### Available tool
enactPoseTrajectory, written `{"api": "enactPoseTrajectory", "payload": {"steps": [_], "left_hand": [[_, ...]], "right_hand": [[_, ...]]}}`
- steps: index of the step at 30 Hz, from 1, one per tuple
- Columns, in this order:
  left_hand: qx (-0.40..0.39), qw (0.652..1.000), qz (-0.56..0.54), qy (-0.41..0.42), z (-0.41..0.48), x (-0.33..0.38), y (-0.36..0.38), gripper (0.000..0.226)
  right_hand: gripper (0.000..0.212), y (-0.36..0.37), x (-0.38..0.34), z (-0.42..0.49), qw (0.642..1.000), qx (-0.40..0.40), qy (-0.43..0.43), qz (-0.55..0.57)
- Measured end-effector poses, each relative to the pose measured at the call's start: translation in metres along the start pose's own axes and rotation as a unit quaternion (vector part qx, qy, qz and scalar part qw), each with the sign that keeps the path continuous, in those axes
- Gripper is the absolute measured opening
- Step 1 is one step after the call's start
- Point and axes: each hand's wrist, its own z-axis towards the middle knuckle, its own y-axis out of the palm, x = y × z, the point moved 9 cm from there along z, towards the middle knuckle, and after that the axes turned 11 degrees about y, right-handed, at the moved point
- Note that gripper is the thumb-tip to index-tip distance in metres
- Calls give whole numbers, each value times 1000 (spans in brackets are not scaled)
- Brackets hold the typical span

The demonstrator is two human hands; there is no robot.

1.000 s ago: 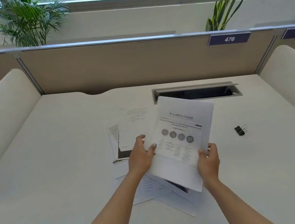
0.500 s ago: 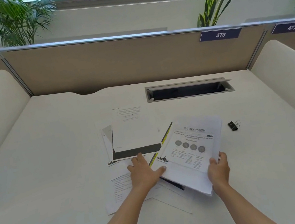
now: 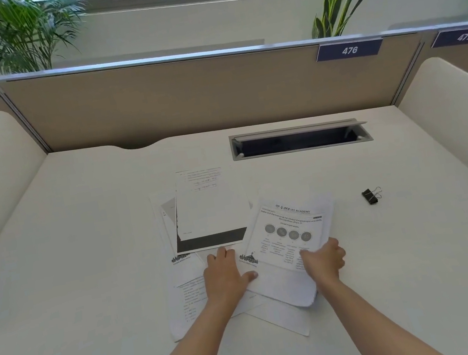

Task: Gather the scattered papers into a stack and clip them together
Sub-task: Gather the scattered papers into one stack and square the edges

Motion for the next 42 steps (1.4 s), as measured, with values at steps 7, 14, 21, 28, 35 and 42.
{"api": "enactPoseTrajectory", "payload": {"steps": [7,14,21,28,35,42], "left_hand": [[1,1000,15,19,-1,0,0,69],[6,1000,14,24,0,0,0,70],[24,999,11,28,7,-10,-7,72],[-94,994,27,49,19,-68,-3,139],[-123,991,24,45,19,-77,3,132],[-112,989,45,83,13,-59,-2,105]], "right_hand": [[60,8,-8,2,996,-31,42,78],[52,10,7,8,969,-89,89,214],[30,5,1,2,988,-108,-27,103],[33,-14,-10,-1,982,-119,-78,128],[31,-45,-30,7,979,-75,-118,148],[25,-99,-62,13,960,30,-178,213]]}}
